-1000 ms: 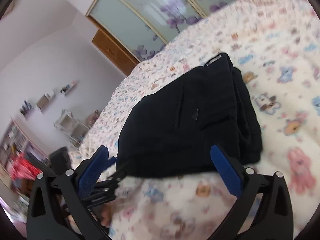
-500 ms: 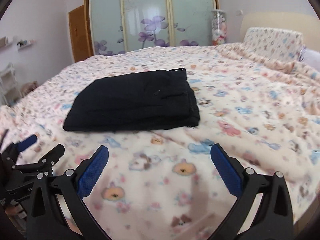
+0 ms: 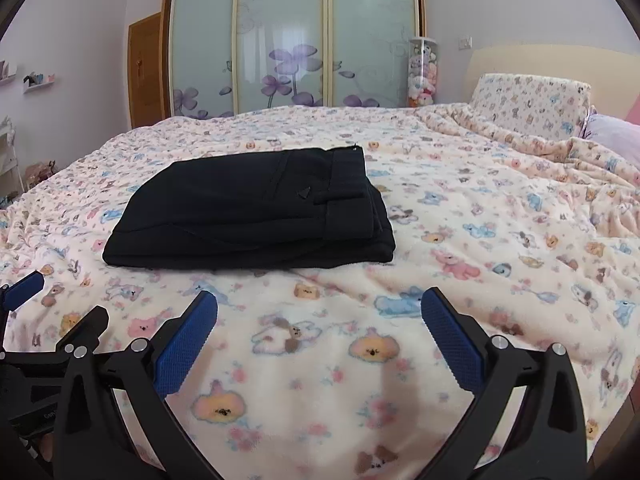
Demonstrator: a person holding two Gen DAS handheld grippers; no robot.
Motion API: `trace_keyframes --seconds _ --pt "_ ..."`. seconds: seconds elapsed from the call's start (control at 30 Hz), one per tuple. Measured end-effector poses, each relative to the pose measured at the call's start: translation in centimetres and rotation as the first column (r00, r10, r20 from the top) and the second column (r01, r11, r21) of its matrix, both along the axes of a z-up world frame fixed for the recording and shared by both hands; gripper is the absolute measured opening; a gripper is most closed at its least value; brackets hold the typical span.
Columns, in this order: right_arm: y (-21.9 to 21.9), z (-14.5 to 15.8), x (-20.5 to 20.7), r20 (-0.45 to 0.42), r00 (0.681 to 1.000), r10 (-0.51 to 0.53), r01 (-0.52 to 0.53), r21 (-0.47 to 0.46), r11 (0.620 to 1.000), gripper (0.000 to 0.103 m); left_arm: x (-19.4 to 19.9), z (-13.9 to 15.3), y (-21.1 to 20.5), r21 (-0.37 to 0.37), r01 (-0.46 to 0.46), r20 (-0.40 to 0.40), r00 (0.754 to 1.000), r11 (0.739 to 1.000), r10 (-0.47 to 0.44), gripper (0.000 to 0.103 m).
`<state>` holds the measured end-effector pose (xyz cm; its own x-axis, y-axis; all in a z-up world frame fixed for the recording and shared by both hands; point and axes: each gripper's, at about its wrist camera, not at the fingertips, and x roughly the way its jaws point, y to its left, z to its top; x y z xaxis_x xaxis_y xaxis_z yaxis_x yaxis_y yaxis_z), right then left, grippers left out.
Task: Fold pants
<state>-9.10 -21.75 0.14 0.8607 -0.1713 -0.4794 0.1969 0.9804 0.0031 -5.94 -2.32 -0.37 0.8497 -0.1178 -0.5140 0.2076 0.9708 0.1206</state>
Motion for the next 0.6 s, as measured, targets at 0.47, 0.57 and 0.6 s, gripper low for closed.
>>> trace_keyframes --seconds 0.47,0.57,0.6 --pt "0.33 -0.07 0.17 -0.006 1.000 0.001 -0.001 -0.013 1.000 0.102 0.66 -0.09 0.60 -0.071 -0.024 -0.026 0.999 0.997 0.022 0.101" --pt "0.23 -0.16 0.23 -0.011 1.000 -0.006 0.006 -0.011 1.000 0.102 0.88 -0.16 0.85 -0.088 -0.032 -0.037 0.999 0.996 0.029 0.101" --pt "0.19 -0.15 0.21 -0.011 1.000 -0.009 0.009 -0.010 1.000 0.102 0.91 -0.16 0.90 -0.094 -0.031 -0.040 0.999 0.995 0.028 0.101"
